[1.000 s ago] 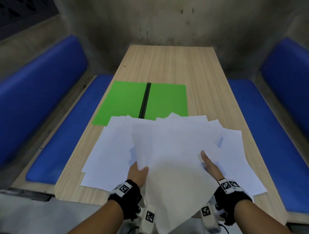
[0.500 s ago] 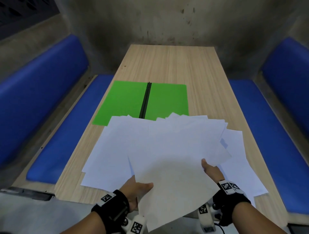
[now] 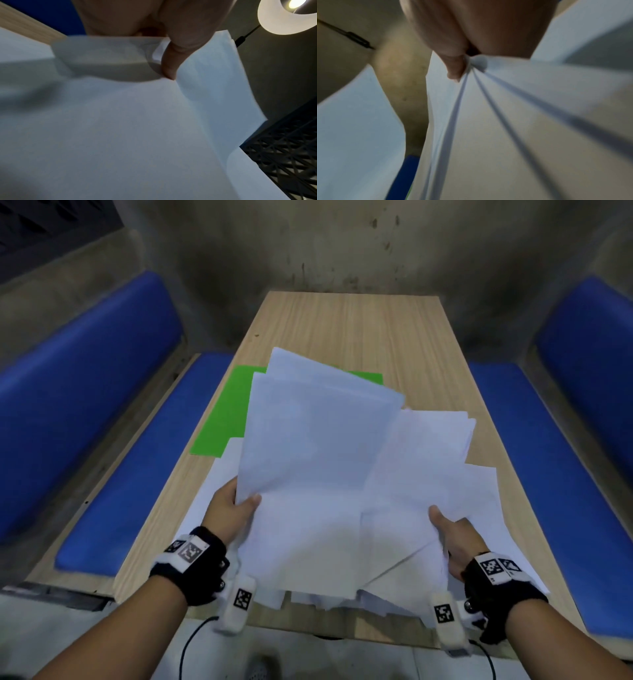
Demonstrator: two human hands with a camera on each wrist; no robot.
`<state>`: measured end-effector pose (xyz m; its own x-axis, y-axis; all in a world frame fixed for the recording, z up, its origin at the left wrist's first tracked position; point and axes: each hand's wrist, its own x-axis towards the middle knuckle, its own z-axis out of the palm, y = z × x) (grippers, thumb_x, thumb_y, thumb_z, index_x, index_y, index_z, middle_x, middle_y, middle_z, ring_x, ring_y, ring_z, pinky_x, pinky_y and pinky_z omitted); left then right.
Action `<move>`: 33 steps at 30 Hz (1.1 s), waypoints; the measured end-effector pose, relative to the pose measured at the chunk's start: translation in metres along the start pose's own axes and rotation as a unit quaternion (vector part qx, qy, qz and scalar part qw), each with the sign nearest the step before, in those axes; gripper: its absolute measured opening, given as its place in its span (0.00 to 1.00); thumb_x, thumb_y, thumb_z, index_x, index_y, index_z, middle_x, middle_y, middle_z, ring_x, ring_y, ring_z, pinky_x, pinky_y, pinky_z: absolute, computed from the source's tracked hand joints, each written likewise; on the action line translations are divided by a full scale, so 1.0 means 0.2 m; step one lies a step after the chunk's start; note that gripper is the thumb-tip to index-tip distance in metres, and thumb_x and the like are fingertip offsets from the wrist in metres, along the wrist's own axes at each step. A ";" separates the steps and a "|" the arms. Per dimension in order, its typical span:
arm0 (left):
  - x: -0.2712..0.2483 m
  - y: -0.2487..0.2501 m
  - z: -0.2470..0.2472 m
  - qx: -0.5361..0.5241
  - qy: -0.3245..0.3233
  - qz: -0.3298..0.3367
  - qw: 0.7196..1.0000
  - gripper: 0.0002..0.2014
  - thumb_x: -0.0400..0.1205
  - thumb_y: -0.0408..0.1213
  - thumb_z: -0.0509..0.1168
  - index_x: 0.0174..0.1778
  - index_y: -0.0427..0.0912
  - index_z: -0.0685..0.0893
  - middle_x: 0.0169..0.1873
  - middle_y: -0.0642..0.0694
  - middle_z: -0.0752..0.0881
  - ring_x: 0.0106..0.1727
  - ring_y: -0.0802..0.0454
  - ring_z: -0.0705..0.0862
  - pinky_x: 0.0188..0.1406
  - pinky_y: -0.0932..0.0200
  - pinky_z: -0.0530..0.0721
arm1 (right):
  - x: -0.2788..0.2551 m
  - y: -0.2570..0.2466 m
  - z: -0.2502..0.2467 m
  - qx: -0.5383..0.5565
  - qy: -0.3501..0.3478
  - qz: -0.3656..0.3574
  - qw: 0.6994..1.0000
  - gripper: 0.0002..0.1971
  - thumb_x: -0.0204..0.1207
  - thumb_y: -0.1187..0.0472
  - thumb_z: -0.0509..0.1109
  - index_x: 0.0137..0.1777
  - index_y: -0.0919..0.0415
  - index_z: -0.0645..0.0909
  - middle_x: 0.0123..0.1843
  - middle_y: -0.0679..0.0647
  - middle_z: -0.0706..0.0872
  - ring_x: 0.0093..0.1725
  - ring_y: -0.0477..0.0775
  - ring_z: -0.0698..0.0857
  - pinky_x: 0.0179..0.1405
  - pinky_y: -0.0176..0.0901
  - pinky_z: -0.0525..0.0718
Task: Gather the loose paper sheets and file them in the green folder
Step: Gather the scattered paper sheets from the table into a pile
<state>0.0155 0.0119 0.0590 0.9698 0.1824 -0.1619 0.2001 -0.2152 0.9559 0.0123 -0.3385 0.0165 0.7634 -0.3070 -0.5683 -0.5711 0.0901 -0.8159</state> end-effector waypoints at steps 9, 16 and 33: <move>0.10 0.05 0.25 -0.044 -0.098 -0.084 0.991 0.27 0.65 0.39 0.76 0.59 0.42 0.76 0.58 0.37 0.86 0.52 0.44 0.87 0.62 0.43 0.83 | -0.13 -0.16 0.06 -0.081 -0.053 -0.078 0.992 0.20 0.72 0.45 0.73 0.37 0.62 0.74 0.34 0.69 0.80 0.33 0.55 0.76 0.38 0.48 0.73; 0.02 0.13 0.35 -0.040 -0.154 0.001 0.987 0.18 0.76 0.32 0.71 0.62 0.34 0.83 0.47 0.52 0.89 0.43 0.69 0.89 0.48 0.67 0.85 | -0.29 -0.22 0.17 0.123 0.063 -0.212 0.967 0.33 0.79 0.35 0.54 0.54 0.67 0.82 0.52 0.67 0.87 0.52 0.74 0.85 0.50 0.48 0.86; -0.18 0.25 0.34 -0.123 -0.051 0.123 0.983 0.14 0.71 0.27 0.75 0.47 0.50 0.87 0.40 0.60 0.92 0.45 0.64 0.90 0.42 0.69 0.85 | -0.48 -0.31 0.21 0.037 0.055 -0.461 0.885 0.29 0.68 0.52 0.75 0.64 0.35 0.63 0.63 0.27 0.77 0.68 0.42 0.79 0.71 0.57 0.78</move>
<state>0.0002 -0.0715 0.0955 0.9961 0.0542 0.0703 -0.0704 -0.0009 0.9975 -0.0127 -0.2744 0.1180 0.8584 -0.3724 0.3528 0.3034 -0.1860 -0.9345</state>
